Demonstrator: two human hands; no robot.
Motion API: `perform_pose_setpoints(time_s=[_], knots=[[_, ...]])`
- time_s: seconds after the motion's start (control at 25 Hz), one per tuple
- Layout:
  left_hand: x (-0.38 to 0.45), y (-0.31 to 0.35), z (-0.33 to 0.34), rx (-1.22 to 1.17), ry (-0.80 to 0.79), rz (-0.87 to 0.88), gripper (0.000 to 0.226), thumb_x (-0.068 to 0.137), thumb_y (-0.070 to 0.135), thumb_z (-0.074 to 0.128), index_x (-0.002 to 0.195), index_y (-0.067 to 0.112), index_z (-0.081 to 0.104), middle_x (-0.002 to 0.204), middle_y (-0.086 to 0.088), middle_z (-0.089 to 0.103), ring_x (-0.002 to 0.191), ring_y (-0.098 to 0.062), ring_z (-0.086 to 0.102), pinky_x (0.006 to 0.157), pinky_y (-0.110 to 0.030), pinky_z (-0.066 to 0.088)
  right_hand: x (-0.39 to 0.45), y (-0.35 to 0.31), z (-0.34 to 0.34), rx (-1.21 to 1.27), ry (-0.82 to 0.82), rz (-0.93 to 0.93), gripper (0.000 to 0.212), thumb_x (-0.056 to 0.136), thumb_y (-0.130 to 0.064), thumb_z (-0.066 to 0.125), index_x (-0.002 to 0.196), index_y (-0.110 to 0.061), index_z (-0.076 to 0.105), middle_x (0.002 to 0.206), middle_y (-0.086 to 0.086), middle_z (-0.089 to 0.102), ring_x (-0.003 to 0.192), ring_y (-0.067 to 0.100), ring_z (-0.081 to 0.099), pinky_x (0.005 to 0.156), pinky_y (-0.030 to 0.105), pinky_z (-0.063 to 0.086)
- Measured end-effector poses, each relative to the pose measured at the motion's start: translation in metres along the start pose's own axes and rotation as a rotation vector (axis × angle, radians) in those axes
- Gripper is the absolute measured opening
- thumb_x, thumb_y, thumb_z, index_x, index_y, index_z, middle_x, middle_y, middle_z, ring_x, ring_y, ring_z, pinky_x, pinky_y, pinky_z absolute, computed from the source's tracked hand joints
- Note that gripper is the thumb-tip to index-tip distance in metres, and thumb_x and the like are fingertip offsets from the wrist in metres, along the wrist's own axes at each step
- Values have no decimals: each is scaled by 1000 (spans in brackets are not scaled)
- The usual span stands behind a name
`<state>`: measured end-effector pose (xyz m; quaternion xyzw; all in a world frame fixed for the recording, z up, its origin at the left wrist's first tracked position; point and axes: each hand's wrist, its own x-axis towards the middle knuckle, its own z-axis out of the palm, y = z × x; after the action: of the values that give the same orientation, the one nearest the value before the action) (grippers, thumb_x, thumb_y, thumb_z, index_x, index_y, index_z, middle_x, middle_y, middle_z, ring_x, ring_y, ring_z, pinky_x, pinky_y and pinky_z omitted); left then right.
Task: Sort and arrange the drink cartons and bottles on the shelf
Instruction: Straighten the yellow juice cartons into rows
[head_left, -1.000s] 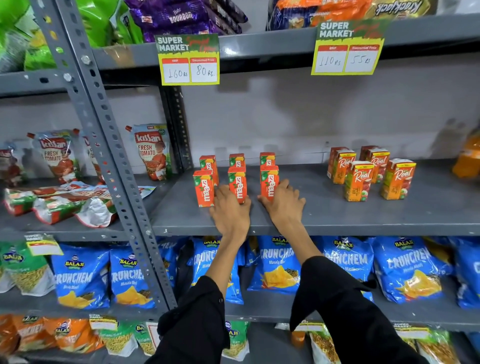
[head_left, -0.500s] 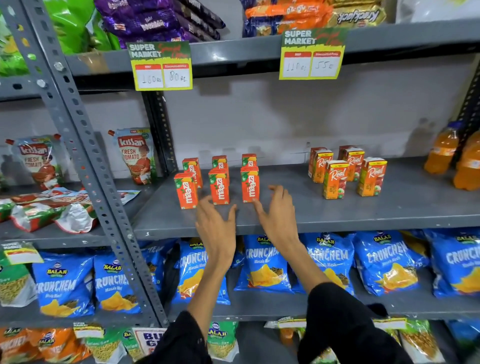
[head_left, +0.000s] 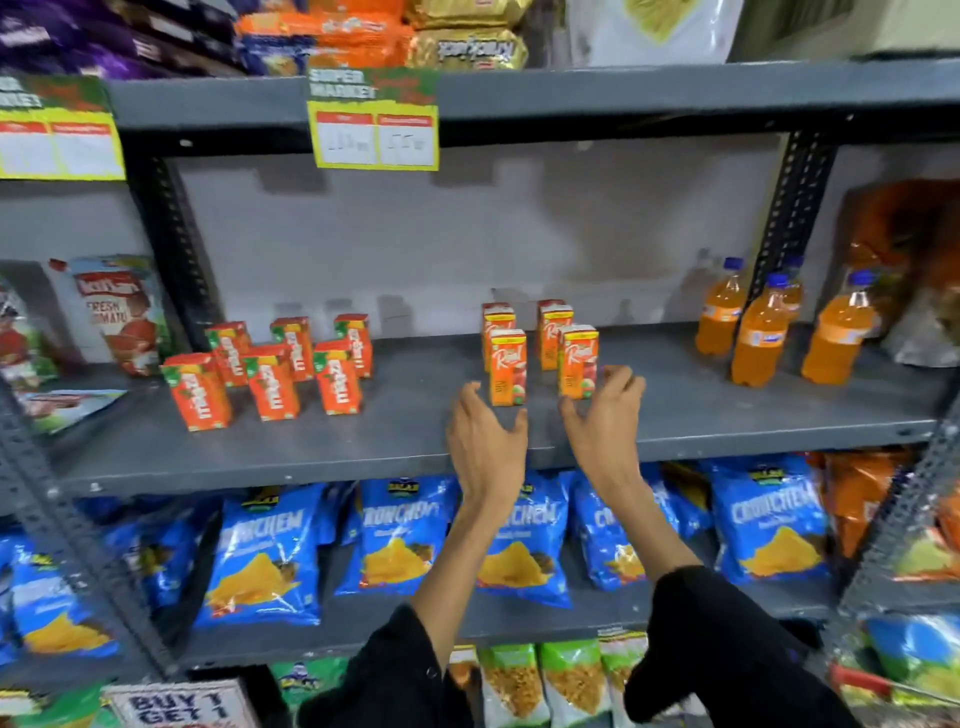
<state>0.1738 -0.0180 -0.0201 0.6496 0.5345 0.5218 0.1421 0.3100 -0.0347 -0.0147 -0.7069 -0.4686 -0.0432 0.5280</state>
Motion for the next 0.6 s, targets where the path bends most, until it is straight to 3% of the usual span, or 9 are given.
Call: perform_pose_setpoints(time_s=[0.16, 0.24, 0.36, 0.6], knots=[[20, 23, 37, 40, 11, -97, 80, 75, 30, 84, 134, -1, 42, 123, -23, 61, 115, -42, 61, 95, -51, 52, 45, 16, -4, -132, -243, 110, 98, 66, -54, 81, 127, 6, 35, 127, 25, 44, 118, 42, 46, 96, 46, 45], [29, 26, 43, 125, 1, -122, 72, 76, 27, 84, 127, -2, 44, 119, -25, 62, 111, -43, 61, 93, -52, 53, 51, 10, -1, -198, -297, 142, 107, 62, -65, 78, 130, 4, 32, 130, 23, 46, 123, 41, 47, 96, 50, 47], [36, 27, 43, 191, -19, -139, 56, 79, 24, 81, 116, 3, 46, 112, -22, 67, 104, -41, 65, 84, -50, 58, 53, 7, 7, -358, -285, 114, 98, 66, -67, 72, 127, 2, 39, 128, 21, 54, 121, 40, 54, 95, 52, 47], [33, 23, 44, 263, 5, -73, 54, 82, 28, 81, 115, 6, 45, 110, -18, 69, 100, -36, 68, 83, -50, 60, 55, 13, 13, -373, -252, 62, 82, 72, -60, 73, 121, -2, 44, 122, 19, 60, 116, 38, 58, 94, 51, 46]])
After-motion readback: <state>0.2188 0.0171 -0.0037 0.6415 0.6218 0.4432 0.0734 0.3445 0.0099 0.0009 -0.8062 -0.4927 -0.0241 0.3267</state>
